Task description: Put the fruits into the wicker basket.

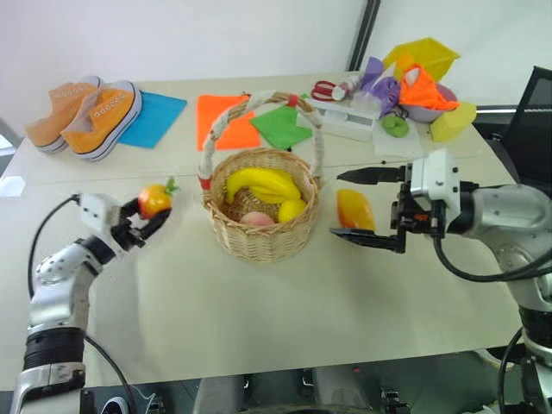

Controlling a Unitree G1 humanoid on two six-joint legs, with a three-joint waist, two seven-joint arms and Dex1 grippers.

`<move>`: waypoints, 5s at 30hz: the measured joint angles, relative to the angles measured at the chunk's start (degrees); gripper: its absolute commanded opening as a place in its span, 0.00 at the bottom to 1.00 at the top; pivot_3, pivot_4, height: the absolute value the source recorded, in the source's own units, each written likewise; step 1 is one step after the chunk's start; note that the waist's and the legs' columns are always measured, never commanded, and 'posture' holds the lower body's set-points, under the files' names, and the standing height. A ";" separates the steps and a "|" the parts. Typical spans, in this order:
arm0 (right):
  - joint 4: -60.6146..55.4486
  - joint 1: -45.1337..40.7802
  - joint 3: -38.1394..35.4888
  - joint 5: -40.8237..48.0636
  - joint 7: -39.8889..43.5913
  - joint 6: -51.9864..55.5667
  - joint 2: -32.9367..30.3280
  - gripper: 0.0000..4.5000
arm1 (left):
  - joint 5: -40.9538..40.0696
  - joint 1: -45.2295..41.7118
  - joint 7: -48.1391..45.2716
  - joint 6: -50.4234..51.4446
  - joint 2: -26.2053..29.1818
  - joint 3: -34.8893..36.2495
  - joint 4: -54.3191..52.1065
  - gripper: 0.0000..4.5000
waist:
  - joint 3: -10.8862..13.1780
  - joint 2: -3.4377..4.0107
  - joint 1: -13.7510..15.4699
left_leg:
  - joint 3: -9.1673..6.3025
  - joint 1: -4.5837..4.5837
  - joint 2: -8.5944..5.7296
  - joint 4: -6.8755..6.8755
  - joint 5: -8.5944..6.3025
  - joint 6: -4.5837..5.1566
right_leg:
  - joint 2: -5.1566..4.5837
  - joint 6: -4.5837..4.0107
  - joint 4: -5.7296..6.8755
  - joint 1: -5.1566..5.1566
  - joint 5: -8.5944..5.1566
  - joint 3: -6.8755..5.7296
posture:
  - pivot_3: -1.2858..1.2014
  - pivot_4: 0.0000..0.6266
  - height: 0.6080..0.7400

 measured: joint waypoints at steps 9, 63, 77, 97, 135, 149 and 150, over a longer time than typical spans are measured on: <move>0.98 -0.03 0.18 -1.09 -0.90 -1.33 2.78 1.00 | -4.55 -4.98 3.77 9.91 -1.11 -3.15 -13.64 0.57 | -0.03 -0.05 -0.04 | 0.01 0.06 -0.05 0.08 0.01 0.03 | 0.08 0.17 0.00 0.13 0.10 0.01 | 0.52 0.24 1.00; 9.38 5.82 -3.04 -4.43 -16.21 11.41 4.69 1.00 | -16.01 8.52 0.28 20.11 1.85 -12.61 -46.32 0.98 | -0.04 0.01 0.75 | 0.03 0.78 0.08 0.09 0.01 0.07 | 0.36 -0.02 -0.06 0.85 0.03 0.04 | 0.52 0.24 1.00; 5.72 3.68 2.04 -10.15 -33.03 25.10 10.38 1.00 | -15.68 13.71 -11.80 15.66 10.34 -4.78 -43.83 0.98 | -0.02 0.05 1.16 | 0.06 0.72 0.05 0.07 0.00 0.07 | 0.31 -0.17 -0.13 0.83 -0.05 0.05 | 0.52 0.24 1.00; 7.41 4.13 -0.96 -6.61 -23.17 23.99 7.92 0.58 | -12.27 13.54 -9.75 12.76 6.39 -7.22 -42.44 1.00 | 0.00 0.07 1.15 | 0.06 0.72 0.07 0.06 -0.01 0.09 | 0.37 0.01 -0.13 0.82 0.04 0.04 | 0.52 0.24 1.00; 1.73 -8.31 6.78 1.59 -16.40 13.30 18.41 1.00 | -7.08 19.04 -4.20 4.37 0.39 -1.40 -38.00 1.00 | -0.01 -0.07 0.13 | 0.06 0.05 0.04 0.06 -0.01 0.08 | 0.15 0.02 -0.11 0.17 0.08 0.02 | 0.52 0.24 1.00; 7.73 -4.28 0.12 -1.53 -25.40 8.51 23.15 1.00 | -5.52 14.30 -4.49 2.64 -0.40 -5.09 -35.43 1.00 | -0.02 -0.04 -0.35 | 0.07 0.10 0.13 0.07 0.03 0.03 | 0.36 0.00 0.08 0.10 0.09 0.04 | 0.52 0.24 1.00; 7.98 -4.87 1.54 -2.53 -26.22 8.13 23.97 1.00 | -5.38 14.26 -4.43 2.41 -0.40 -5.15 -35.39 1.00 | -0.02 -0.04 -0.29 | 0.07 0.09 0.13 0.07 0.03 0.03 | 0.35 0.00 0.07 0.10 0.09 0.04 | 0.52 0.24 1.00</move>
